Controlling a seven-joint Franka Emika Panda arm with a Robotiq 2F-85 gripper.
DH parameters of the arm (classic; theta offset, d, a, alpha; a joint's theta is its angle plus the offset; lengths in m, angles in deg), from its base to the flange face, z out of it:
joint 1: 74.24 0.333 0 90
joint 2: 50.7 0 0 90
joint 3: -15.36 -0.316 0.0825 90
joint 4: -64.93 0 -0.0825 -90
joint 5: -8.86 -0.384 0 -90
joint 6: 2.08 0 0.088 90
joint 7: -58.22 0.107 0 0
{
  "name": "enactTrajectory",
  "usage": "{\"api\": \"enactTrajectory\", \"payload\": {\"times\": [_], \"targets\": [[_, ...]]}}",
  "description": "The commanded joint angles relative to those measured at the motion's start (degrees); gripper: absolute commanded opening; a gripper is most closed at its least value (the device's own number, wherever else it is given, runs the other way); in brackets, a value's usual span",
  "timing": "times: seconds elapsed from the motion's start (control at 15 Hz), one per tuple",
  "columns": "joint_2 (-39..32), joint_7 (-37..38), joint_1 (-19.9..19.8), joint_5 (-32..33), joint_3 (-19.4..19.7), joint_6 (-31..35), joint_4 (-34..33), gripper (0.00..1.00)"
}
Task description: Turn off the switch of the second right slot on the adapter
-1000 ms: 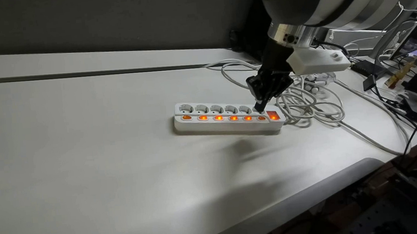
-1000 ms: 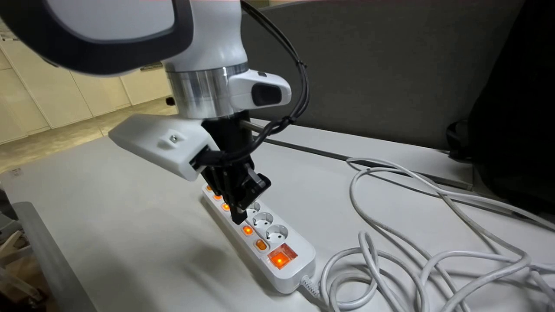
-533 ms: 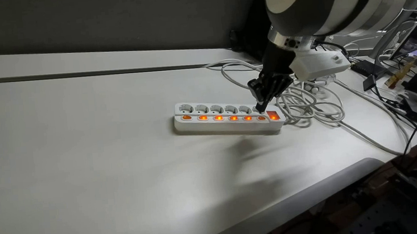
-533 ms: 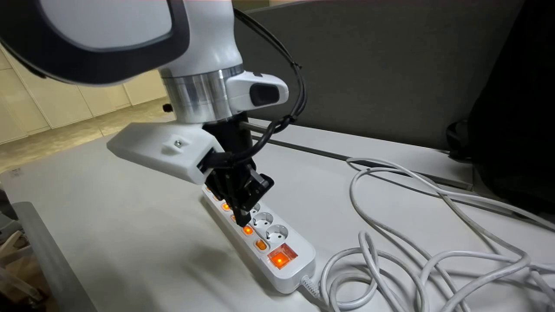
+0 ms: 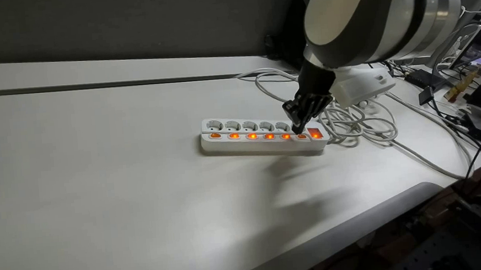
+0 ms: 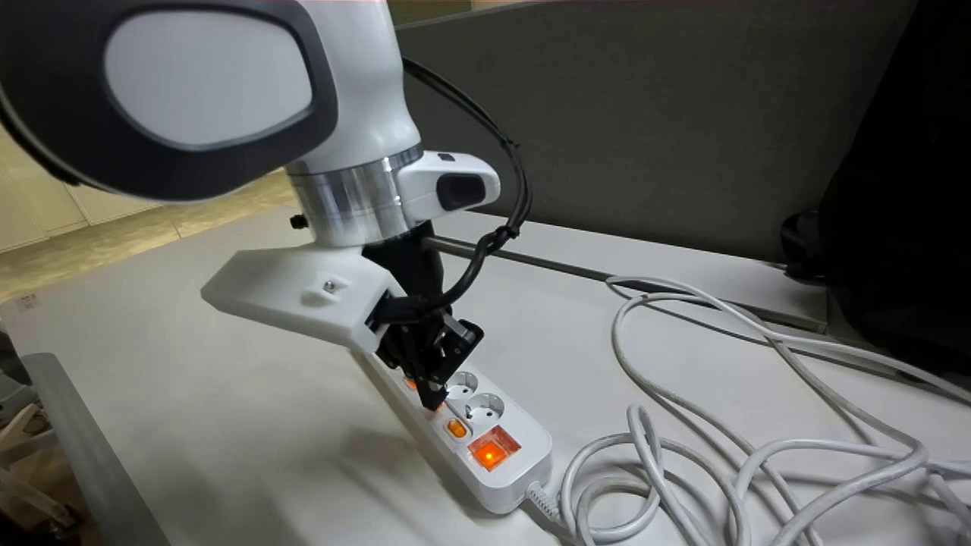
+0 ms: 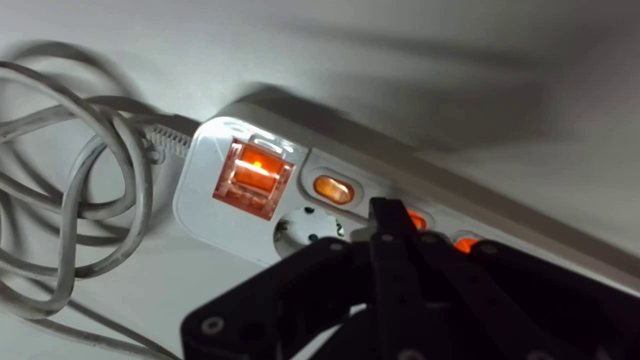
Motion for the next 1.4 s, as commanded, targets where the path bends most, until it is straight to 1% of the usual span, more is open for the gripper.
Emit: {"api": "enactTrajectory", "payload": {"times": [0.0,0.4,0.67,1.07,1.33], "targets": [[-0.77,2.08,-0.14,0.83,-0.28,1.90,0.39,0.00],[-1.33,1.37,-0.97,-0.29,-2.27,4.59,0.95,0.00],[-1.71,1.28,-1.78,-1.08,-3.43,4.87,1.10,0.00],[-1.49,1.75,-2.82,-2.58,-3.74,5.11,1.17,0.00],[-1.83,2.20,-2.82,-2.79,-3.42,5.05,0.93,0.00]]}}
